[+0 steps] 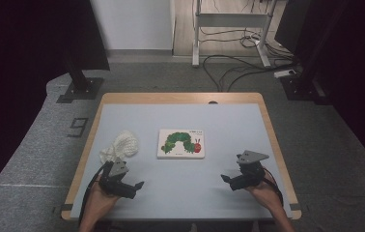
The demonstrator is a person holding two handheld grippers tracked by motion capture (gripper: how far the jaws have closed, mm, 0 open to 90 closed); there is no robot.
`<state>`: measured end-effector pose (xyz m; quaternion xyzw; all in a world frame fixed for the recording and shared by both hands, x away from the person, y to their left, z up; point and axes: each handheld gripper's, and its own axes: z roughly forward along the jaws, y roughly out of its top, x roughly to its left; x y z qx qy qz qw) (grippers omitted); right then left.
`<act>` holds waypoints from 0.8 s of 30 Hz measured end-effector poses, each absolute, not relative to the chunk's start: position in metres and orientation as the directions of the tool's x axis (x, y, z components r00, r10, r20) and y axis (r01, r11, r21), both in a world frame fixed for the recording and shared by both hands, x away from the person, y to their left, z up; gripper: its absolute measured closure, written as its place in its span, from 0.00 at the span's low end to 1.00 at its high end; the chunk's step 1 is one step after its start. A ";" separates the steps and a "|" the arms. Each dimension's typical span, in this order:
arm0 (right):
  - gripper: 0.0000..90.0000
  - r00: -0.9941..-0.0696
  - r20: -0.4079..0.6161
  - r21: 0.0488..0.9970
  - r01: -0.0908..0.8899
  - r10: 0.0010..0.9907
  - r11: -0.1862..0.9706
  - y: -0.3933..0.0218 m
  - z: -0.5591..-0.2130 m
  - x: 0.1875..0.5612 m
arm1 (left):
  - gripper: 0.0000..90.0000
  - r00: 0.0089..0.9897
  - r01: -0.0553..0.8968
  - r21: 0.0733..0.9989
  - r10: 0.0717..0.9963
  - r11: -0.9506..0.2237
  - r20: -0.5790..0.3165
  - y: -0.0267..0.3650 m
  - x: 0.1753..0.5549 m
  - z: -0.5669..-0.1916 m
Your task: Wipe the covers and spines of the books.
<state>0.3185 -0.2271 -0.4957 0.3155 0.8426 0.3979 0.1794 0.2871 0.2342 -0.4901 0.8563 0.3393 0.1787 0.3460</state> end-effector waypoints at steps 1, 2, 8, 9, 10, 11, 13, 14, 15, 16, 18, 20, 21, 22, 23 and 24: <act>0.00 -0.731 -0.051 0.785 0.392 0.680 0.480 -0.230 -0.497 0.317 | 0.00 0.704 0.462 0.711 0.707 -0.529 0.069 0.236 0.286 -0.492; 0.00 -0.728 -0.051 0.784 0.394 0.683 0.479 -0.234 -0.498 0.315 | 0.00 0.700 0.467 0.708 0.711 -0.530 0.071 0.238 0.284 -0.494; 0.00 -0.700 -0.045 0.778 0.422 0.712 0.465 -0.246 -0.510 0.309 | 0.00 0.690 0.493 0.696 0.722 -0.521 0.051 0.248 0.280 -0.509; 0.00 -0.702 -0.048 0.775 0.423 0.711 0.470 -0.246 -0.512 0.309 | 0.00 0.689 0.500 0.694 0.724 -0.518 0.044 0.249 0.280 -0.512; 0.00 -0.702 -0.052 0.768 0.427 0.711 0.477 -0.247 -0.515 0.309 | 0.00 0.687 0.505 0.694 0.726 -0.513 0.037 0.250 0.280 -0.515; 0.00 -0.702 -0.055 0.764 0.428 0.710 0.482 -0.247 -0.518 0.309 | 0.00 0.685 0.512 0.692 0.728 -0.510 0.030 0.251 0.280 -0.518; 0.00 -0.703 -0.052 0.758 0.435 0.709 0.487 -0.247 -0.524 0.309 | 0.00 0.686 0.521 0.686 0.727 -0.508 0.017 0.252 0.280 -0.524; 0.00 -0.707 -0.045 0.753 0.440 0.705 0.489 -0.247 -0.528 0.309 | 0.00 0.686 0.528 0.681 0.728 -0.508 0.011 0.252 0.281 -0.526; 0.00 -0.706 -0.042 0.749 0.446 0.707 0.490 -0.247 -0.531 0.309 | 0.00 0.690 0.535 0.670 0.724 -0.515 0.005 0.252 0.282 -0.527; 0.00 -0.708 -0.040 0.742 0.451 0.705 0.495 -0.247 -0.534 0.309 | 0.00 0.689 0.537 0.665 0.724 -0.519 0.009 0.251 0.282 -0.527; 0.01 -0.713 -0.045 0.734 0.451 0.699 0.508 -0.245 -0.534 0.310 | 0.00 0.692 0.540 0.662 0.722 -0.519 0.002 0.251 0.283 -0.527; 0.00 -0.712 -0.034 0.726 0.465 0.702 0.507 -0.245 -0.535 0.312 | 0.00 0.690 0.549 0.659 0.724 -0.514 -0.010 0.252 0.284 -0.528; 0.00 -0.707 -0.024 0.725 0.475 0.707 0.499 -0.245 -0.535 0.313 | 0.00 0.691 0.547 0.659 0.723 -0.515 -0.008 0.251 0.284 -0.528; 0.00 -0.707 -0.007 0.719 0.488 0.708 0.495 -0.246 -0.536 0.314 | 0.00 0.690 0.548 0.659 0.724 -0.515 -0.008 0.251 0.284 -0.528; 0.00 -0.705 0.002 0.718 0.494 0.709 0.490 -0.246 -0.536 0.315 | 0.00 0.690 0.548 0.660 0.724 -0.514 -0.009 0.251 0.284 -0.528; 0.00 -0.706 0.003 0.717 0.495 0.709 0.490 -0.246 -0.536 0.315 | 0.00 0.690 0.549 0.660 0.724 -0.514 -0.009 0.251 0.284 -0.528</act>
